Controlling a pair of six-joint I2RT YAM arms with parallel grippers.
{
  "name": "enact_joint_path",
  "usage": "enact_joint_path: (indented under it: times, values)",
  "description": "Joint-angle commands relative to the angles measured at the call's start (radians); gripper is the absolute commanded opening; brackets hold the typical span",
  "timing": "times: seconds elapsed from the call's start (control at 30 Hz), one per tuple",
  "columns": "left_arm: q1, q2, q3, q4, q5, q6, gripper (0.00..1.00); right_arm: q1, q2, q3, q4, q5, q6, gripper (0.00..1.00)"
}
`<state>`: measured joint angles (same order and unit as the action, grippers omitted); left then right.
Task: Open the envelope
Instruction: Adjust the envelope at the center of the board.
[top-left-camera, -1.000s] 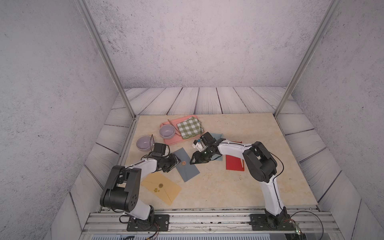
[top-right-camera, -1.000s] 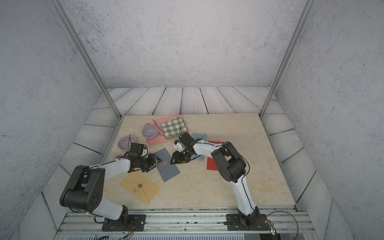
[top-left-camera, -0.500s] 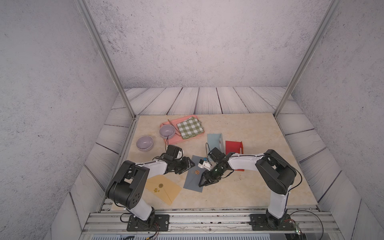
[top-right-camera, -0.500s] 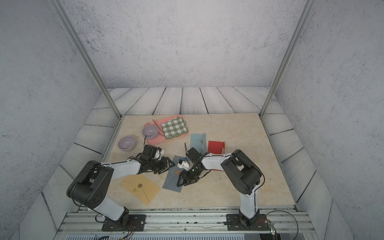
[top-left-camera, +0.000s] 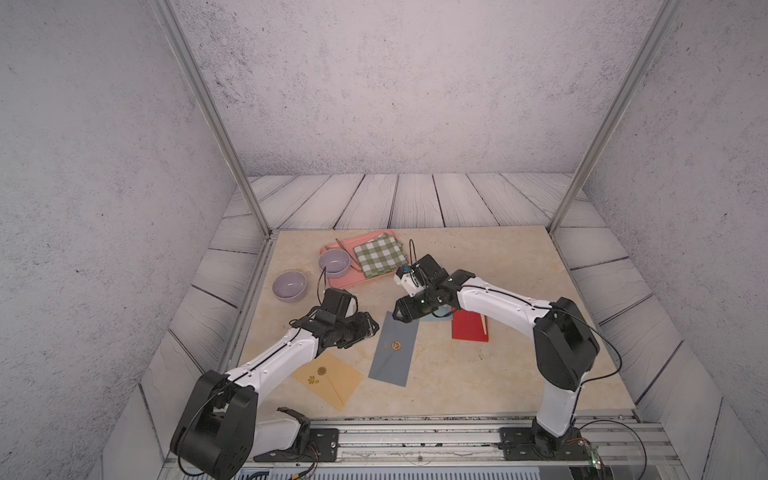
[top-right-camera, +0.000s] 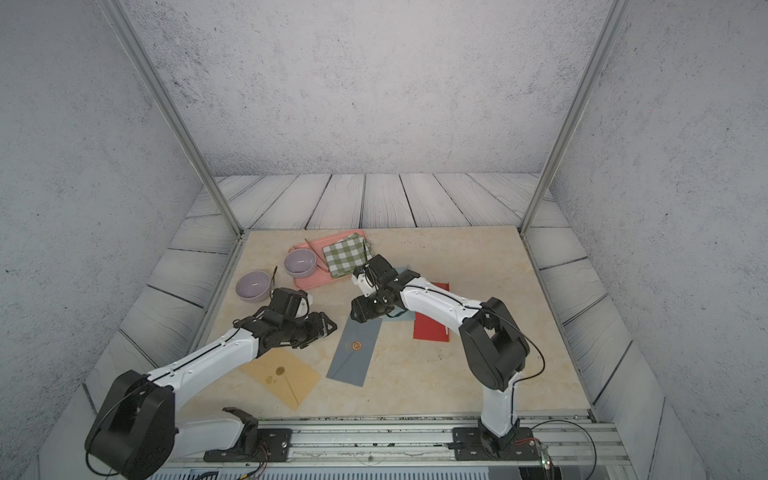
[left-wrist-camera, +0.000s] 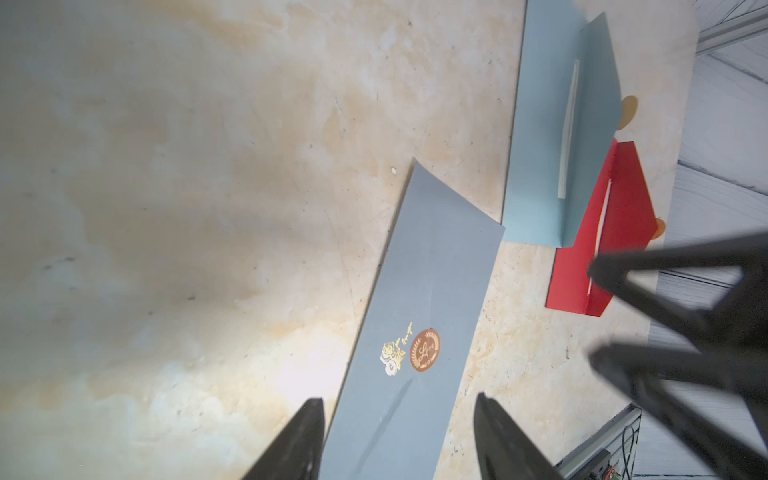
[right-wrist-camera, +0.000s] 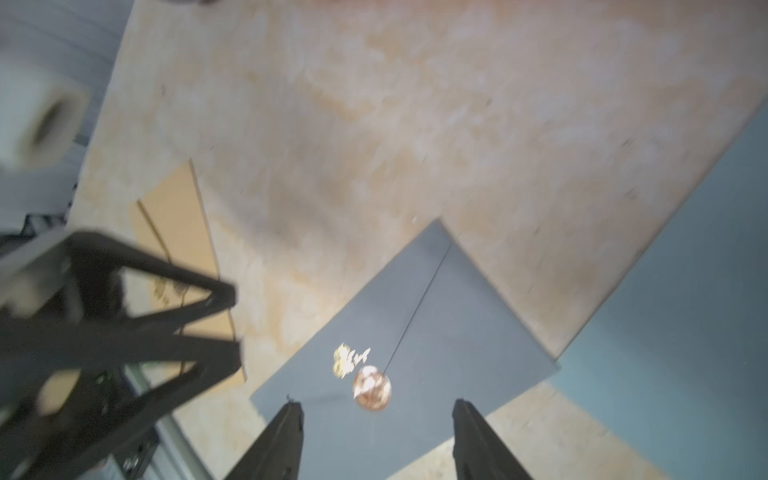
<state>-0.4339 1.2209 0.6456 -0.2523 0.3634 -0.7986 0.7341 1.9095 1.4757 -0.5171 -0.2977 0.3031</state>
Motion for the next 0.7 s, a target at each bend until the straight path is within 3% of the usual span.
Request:
enact_joint_path:
  times: [0.0,0.2,0.4,0.5,0.67]
  values:
    - [-0.002,-0.085,-0.088,-0.050,0.021,-0.052,0.62,-0.015,0.141,0.099,-0.095,0.076,-0.028,0.62]
    - [-0.015,-0.266,-0.217,-0.003,0.141,-0.126,0.62,-0.037,0.254,0.198,-0.108,0.085,-0.033,0.65]
    - [-0.076,-0.317,-0.244,-0.044,0.174,-0.171,0.62,-0.052,0.328,0.244,-0.176,0.029,-0.070,0.67]
    - [-0.103,-0.320,-0.266,-0.052,0.167,-0.197,0.62,-0.052,0.322,0.189,-0.161,-0.091,-0.051,0.66]
    - [-0.104,-0.350,-0.274,-0.130,0.108,-0.194,0.63,-0.048,0.199,-0.024,-0.092,-0.107,0.024,0.64]
